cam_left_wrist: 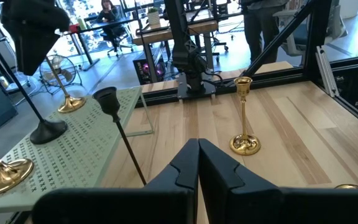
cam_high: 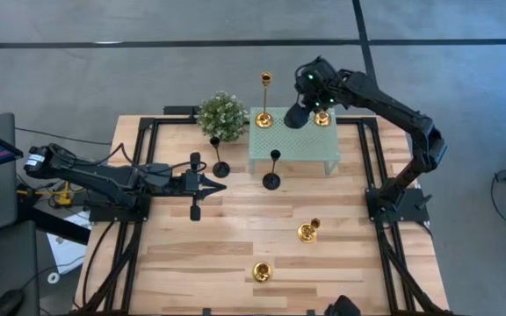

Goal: Pick & Place candle stick holders
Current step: Put the black candle holder on the shelf

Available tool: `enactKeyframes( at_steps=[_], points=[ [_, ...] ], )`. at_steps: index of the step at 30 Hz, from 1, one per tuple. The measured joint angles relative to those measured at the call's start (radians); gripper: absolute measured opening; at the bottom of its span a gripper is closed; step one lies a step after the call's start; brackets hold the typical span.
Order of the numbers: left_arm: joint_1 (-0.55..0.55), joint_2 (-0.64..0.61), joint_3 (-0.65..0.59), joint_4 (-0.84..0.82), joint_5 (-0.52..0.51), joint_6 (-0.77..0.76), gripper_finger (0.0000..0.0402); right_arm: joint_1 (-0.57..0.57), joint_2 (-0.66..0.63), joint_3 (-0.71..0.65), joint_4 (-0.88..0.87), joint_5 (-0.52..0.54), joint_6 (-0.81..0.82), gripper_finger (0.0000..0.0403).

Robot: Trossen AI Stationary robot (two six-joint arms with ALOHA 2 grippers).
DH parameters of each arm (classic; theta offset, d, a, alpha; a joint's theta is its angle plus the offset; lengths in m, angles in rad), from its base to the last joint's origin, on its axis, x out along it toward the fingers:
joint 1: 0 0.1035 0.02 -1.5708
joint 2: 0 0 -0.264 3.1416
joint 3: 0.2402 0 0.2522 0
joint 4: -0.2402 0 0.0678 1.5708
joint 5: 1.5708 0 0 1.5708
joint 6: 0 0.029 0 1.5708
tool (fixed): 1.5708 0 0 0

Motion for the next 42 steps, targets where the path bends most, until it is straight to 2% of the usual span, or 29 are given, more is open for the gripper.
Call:
enactKeyframes(
  at_steps=[6, 42],
  points=[
    [0.000, 0.000, 0.000, 0.000, 0.000, 0.000, 0.0010, -0.020, -0.002, 0.000, 0.000, 0.007, 0.106, 0.0255],
    [0.000, 0.000, 0.000, 0.000, 0.000, 0.000, 0.0010, -0.016, 0.000, -0.002, 0.059, 0.003, 0.075, 0.0255]
  ],
)
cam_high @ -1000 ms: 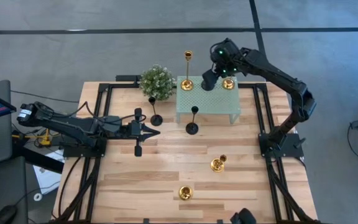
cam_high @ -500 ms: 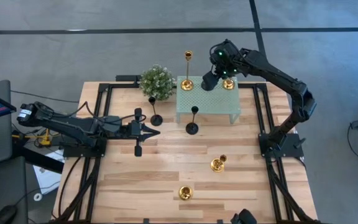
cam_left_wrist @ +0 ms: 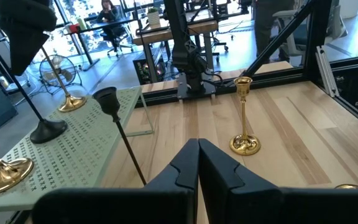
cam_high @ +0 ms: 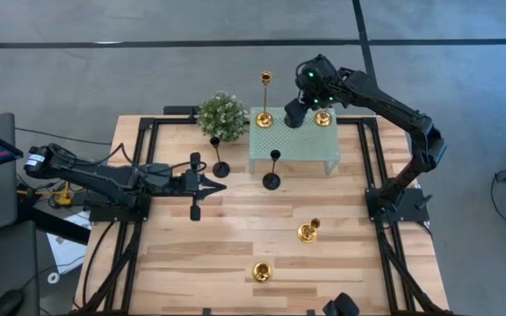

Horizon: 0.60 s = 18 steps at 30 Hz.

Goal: Pick & Place candle stick holders
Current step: Put the black candle holder on the shelf

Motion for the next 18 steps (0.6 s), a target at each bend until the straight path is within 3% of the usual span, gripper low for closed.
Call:
enactKeyframes(
  at_steps=[12, 18],
  points=[
    [0.000, 0.000, 0.000, 0.000, 0.000, 0.000, 0.0010, 0.000, -0.001, 0.001, -0.013, 0.010, 0.060, 0.0255],
    [0.000, 0.000, 0.000, 0.000, 0.000, 0.000, 0.0010, 0.020, -0.002, 0.002, -0.053, 0.103, 0.077, 0.0255]
  ],
)
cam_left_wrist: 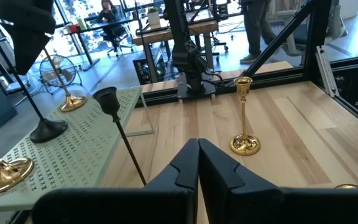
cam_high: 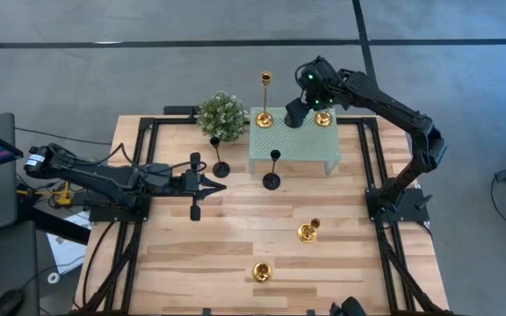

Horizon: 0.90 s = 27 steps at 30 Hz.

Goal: Pick & Place candle stick holders
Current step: Put the black candle holder on the shelf

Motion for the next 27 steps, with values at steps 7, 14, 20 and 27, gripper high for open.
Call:
enactKeyframes(
  at_steps=[7, 14, 20, 27],
  points=[
    [0.000, 0.000, 0.000, 0.000, 0.000, 0.000, 0.0010, 0.030, 0.000, 0.000, -0.005, 0.034, 0.010, 0.0255],
    [0.000, 0.000, 0.000, 0.000, 0.000, 0.000, 0.0009, 0.040, 0.001, -0.001, -0.006, 0.077, 0.011, 0.0255],
    [0.000, 0.000, 0.000, 0.000, 0.000, 0.000, 0.0010, 0.047, 0.001, -0.001, -0.005, 0.068, 0.013, 0.0255],
    [0.000, 0.000, 0.000, 0.000, 0.000, 0.000, 0.0010, 0.077, -0.006, 0.011, -0.015, 0.063, 0.032, 0.0255]
  ],
)
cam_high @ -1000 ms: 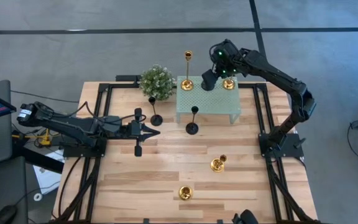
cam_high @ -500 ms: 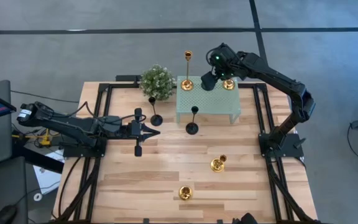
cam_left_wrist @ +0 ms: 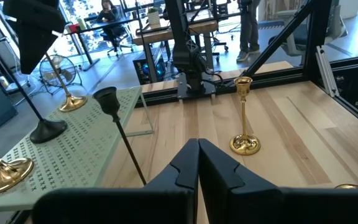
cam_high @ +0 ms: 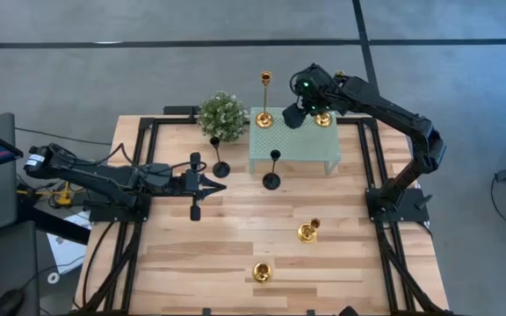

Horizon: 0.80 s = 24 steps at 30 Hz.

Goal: Pick & Place candle stick holders
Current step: Put the black candle holder on the shelf

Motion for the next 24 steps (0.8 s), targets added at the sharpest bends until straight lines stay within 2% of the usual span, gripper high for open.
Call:
enactKeyframes(
  at_steps=[11, 16, 21, 24],
  points=[
    [0.000, 0.000, 0.000, 0.000, 0.000, 0.000, 0.0010, 0.035, -0.001, 0.117, -0.091, -0.002, 0.013, 0.0255],
    [0.000, 0.000, 0.000, 0.000, 0.000, 0.000, 0.0010, 0.067, -0.001, 0.152, -0.226, -0.011, 0.030, 0.0255],
    [0.000, 0.000, 0.000, 0.000, 0.000, 0.000, 0.0010, 0.111, -0.001, 0.165, -0.416, -0.124, 0.025, 0.0255],
    [0.000, 0.000, 0.000, 0.000, 0.000, 0.000, 0.0010, 0.168, -0.001, 0.165, -0.498, -0.117, 0.023, 0.0255]
  ],
)
